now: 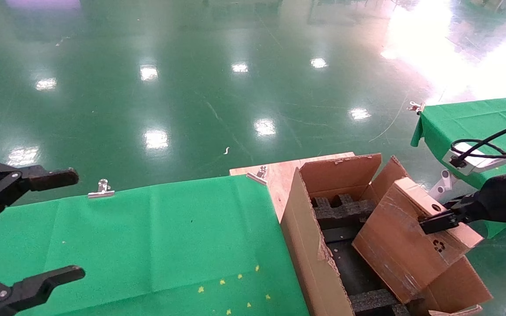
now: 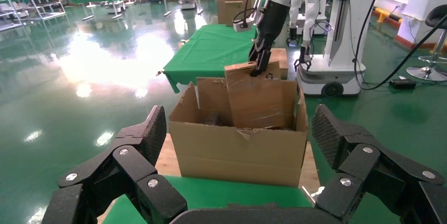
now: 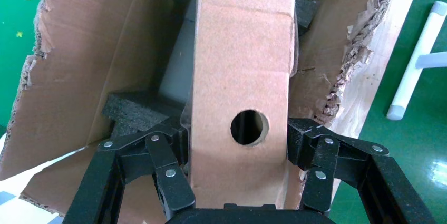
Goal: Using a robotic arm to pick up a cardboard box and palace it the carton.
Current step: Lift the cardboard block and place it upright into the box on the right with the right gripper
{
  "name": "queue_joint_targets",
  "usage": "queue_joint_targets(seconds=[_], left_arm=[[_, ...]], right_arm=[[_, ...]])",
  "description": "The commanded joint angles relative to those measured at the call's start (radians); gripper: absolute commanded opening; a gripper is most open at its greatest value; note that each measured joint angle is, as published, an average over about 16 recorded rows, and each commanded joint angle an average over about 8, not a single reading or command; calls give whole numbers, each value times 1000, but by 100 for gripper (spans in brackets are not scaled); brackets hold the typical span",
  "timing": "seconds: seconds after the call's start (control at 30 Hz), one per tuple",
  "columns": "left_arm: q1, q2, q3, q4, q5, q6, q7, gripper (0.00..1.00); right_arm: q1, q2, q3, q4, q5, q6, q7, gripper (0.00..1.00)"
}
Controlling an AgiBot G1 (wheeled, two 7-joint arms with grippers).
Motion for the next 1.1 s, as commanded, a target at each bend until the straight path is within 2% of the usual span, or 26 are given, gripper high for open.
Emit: queue_joint_targets(seconds=[0.03, 0.17, 0.27, 0.57, 0.77, 1.1], left_arm=[[0, 0, 0, 0, 0, 0, 0, 100], [0, 0, 0, 0, 0, 0, 0, 100], [0, 0, 0, 0, 0, 0, 0, 100], [0, 0, 0, 0, 0, 0, 0, 100], [0, 0, 0, 0, 0, 0, 0, 100], [0, 0, 1, 0, 0, 0, 0, 100]], right_arm=[[-1, 8, -1, 32, -2, 3, 12, 0], [-2, 0, -2, 13, -7, 14, 26, 0], [-6, -4, -8, 24, -25, 38, 71, 0], [-19, 6, -44, 120, -144, 142, 331, 0], [-32, 27, -63, 205, -205, 181, 491, 0], [-82, 34, -85, 297, -234, 248, 651, 0]])
